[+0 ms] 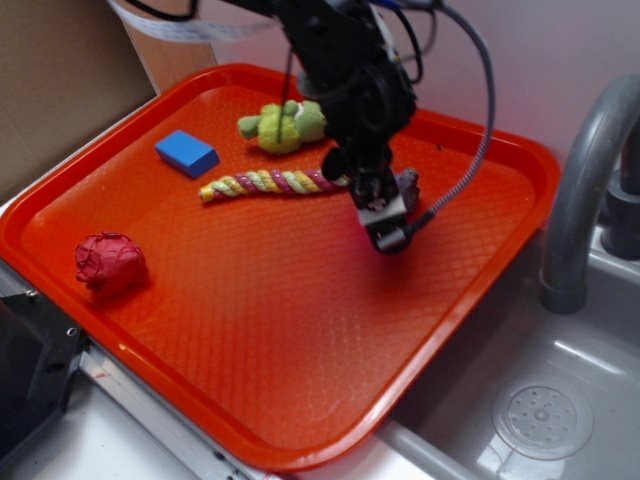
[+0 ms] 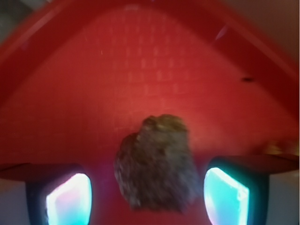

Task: Grab the rock.

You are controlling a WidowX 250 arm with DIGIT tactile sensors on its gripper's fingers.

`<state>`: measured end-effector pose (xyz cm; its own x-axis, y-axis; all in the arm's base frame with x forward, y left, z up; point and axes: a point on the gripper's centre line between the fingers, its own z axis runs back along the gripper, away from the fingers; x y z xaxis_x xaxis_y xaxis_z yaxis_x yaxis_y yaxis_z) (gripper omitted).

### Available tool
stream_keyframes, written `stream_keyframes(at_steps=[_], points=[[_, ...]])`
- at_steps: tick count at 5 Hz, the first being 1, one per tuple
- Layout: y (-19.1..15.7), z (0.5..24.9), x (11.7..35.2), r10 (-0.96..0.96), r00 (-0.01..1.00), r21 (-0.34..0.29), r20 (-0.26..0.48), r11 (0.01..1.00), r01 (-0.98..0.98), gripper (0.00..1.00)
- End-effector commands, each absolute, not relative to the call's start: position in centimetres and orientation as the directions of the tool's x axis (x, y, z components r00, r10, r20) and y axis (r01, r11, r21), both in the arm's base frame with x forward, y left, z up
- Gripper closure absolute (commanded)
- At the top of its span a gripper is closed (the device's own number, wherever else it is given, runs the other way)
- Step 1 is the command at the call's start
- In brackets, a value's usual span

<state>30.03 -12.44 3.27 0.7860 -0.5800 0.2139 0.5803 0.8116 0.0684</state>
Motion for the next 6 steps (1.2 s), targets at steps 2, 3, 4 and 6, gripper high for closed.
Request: stream_keyframes(at_steps=[2,3,4,6], points=[[-13.9,2.9,31.0,-0.593,0.775,0.094,0.218,0.803,0.589,1.00],[-13.5,3.1,31.0,-0.575,0.789,0.112,0.218,0.818,0.565,1.00],[-11.9,6.1,30.0,-0.440,0.880,0.158,0.177,0.896,0.416,1.00],[-6.8,14.8,24.5,-0.026,0.994,0.029,0.107,0.999,0.023,1.00]])
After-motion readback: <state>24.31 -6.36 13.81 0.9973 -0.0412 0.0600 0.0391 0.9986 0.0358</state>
